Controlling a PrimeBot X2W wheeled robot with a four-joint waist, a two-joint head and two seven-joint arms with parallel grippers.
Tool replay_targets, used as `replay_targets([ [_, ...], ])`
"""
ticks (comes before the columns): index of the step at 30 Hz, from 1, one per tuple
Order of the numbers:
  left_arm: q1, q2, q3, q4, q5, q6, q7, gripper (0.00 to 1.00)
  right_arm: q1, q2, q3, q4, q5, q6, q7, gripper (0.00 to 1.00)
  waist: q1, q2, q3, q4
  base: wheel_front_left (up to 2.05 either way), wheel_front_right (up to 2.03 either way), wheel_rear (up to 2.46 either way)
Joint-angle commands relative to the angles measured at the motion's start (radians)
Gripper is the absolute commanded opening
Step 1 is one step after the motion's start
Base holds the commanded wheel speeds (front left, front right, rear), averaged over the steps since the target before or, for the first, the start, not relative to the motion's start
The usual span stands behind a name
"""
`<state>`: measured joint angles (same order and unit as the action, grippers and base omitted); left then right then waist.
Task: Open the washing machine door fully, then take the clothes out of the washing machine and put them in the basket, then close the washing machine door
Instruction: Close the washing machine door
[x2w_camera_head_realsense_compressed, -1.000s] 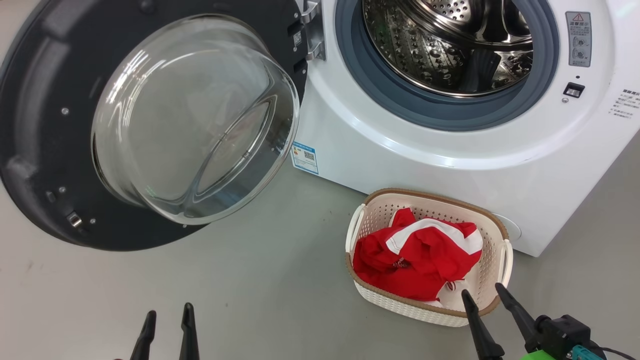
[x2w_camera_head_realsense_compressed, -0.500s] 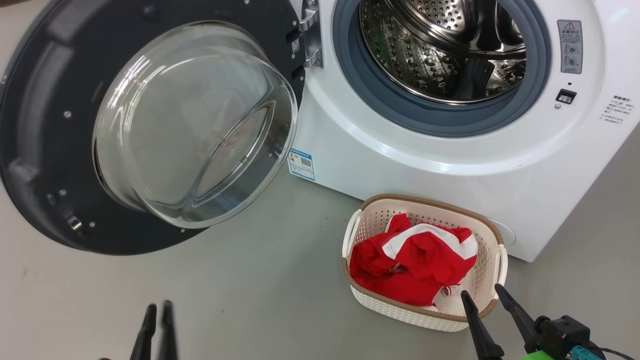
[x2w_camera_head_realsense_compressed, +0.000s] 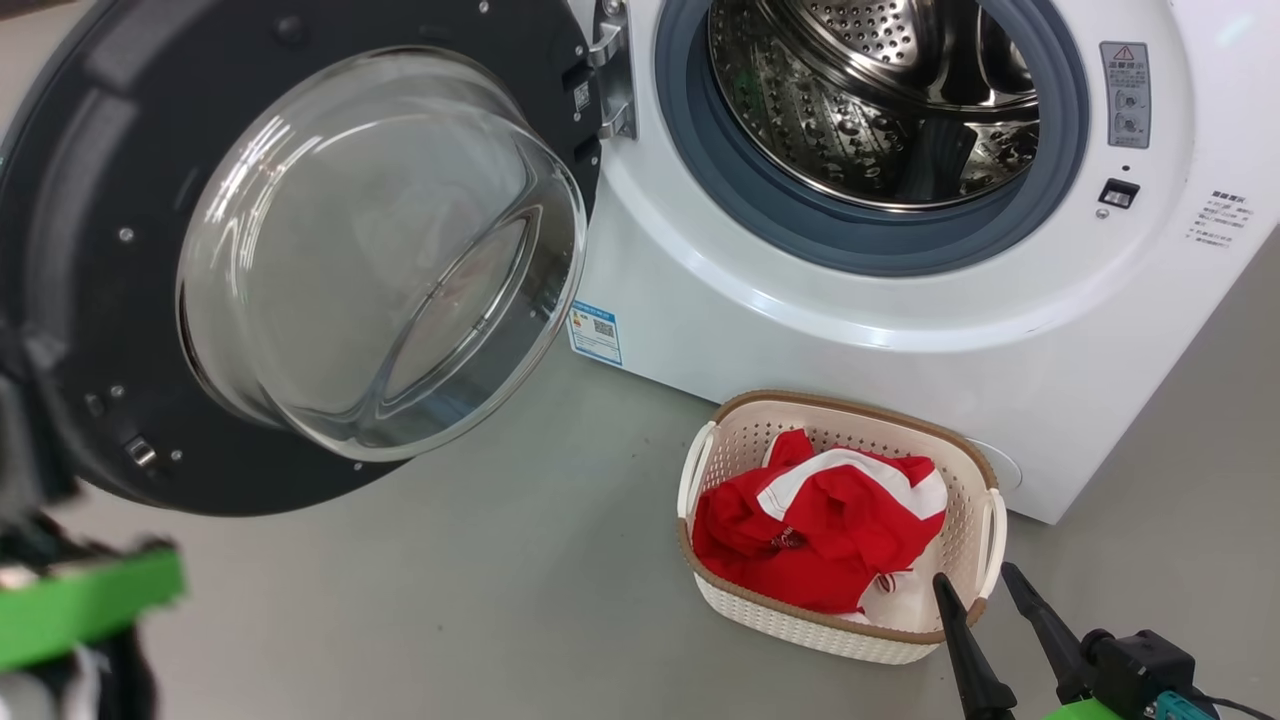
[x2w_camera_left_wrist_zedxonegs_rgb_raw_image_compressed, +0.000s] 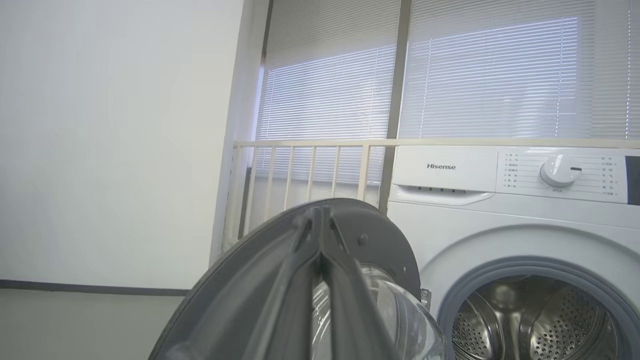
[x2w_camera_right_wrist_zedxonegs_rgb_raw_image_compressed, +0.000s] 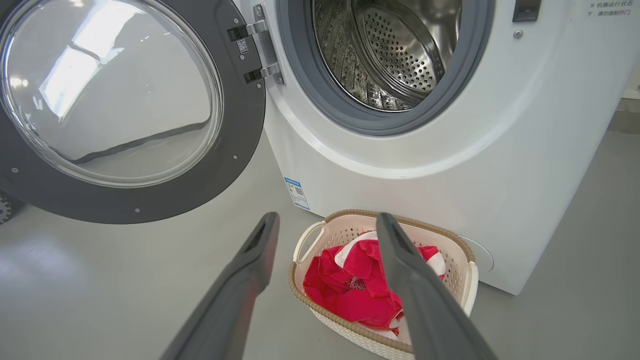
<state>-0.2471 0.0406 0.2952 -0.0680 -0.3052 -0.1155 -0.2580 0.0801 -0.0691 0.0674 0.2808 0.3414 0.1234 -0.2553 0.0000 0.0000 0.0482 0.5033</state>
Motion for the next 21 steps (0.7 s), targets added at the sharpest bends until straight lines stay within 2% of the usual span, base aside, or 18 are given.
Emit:
replay_targets([
  [1,-0.051,0.035,0.044,-0.026,0.008,-0.006,-0.004,0.00,-0.002,-0.007,0.016,-0.028,-0.015,0.007,-0.006,1.00,0.0000,0.0000,-0.002,-0.002,0.00,0.00,0.00],
  [5,-0.167,0.099,0.105,0.026,-0.028,-0.014,-0.004,0.00,0.006,-0.001,0.004,-0.038,-0.022,0.007,-0.006,1.00,0.0000,0.0000,-0.006,-0.012,0.00,0.00,0.00],
  [11,-0.288,0.251,0.140,0.185,-0.135,-0.015,-0.004,0.00,-0.001,0.004,0.002,-0.054,-0.033,0.007,-0.006,1.00,0.0000,0.0000,0.002,-0.046,0.00,0.00,0.00],
  [16,-0.350,0.333,0.154,0.408,-0.284,-0.015,-0.001,0.00,-0.004,0.006,0.000,-0.064,-0.037,0.007,-0.006,1.00,0.0000,0.0000,0.010,-0.072,0.00,0.00,0.00],
  [21,-0.434,0.415,0.148,0.653,-0.413,-0.015,0.077,0.00,-0.006,0.003,-0.006,-0.069,-0.039,0.007,-0.006,1.00,0.0000,0.0000,0.023,-0.090,0.00,0.00,0.00],
])
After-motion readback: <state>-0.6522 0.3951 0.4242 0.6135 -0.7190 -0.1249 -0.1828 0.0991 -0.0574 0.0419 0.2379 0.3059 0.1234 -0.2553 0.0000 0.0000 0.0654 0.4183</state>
